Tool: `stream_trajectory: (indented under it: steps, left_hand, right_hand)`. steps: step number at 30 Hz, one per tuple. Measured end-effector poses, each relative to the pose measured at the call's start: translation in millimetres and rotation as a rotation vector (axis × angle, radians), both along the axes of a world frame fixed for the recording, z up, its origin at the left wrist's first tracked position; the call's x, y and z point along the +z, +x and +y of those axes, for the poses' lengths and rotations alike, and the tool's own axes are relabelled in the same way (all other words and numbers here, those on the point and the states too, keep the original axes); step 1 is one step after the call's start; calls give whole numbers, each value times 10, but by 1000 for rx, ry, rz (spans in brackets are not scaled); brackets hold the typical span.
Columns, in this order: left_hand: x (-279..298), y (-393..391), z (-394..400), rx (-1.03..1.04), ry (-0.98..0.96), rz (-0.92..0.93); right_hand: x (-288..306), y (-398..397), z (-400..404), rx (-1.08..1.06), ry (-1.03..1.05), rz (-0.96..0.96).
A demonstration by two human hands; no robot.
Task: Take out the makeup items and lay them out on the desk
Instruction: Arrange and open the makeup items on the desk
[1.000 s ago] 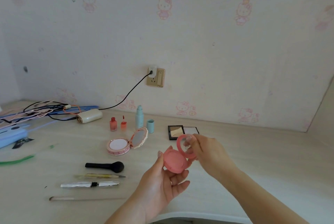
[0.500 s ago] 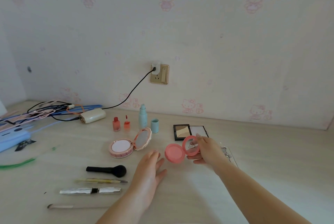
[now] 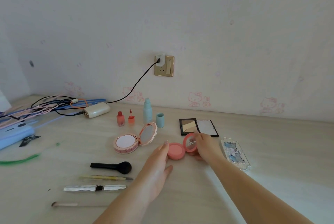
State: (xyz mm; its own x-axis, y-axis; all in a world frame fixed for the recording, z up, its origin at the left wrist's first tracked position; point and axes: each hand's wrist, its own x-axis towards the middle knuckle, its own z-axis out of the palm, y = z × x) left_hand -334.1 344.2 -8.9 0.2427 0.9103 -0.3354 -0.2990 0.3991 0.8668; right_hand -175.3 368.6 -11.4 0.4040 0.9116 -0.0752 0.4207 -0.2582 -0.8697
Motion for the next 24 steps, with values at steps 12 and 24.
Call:
stream_trajectory:
  steps: [12, 24]
  left_hand:
    - [-16, 19, -195, 42, 376, 372]
    - [-231, 837, -414, -467, 786, 817]
  right_hand:
    - [27, 163, -244, 34, 80, -416]
    - [-158, 804, -1009, -1, -58, -600]
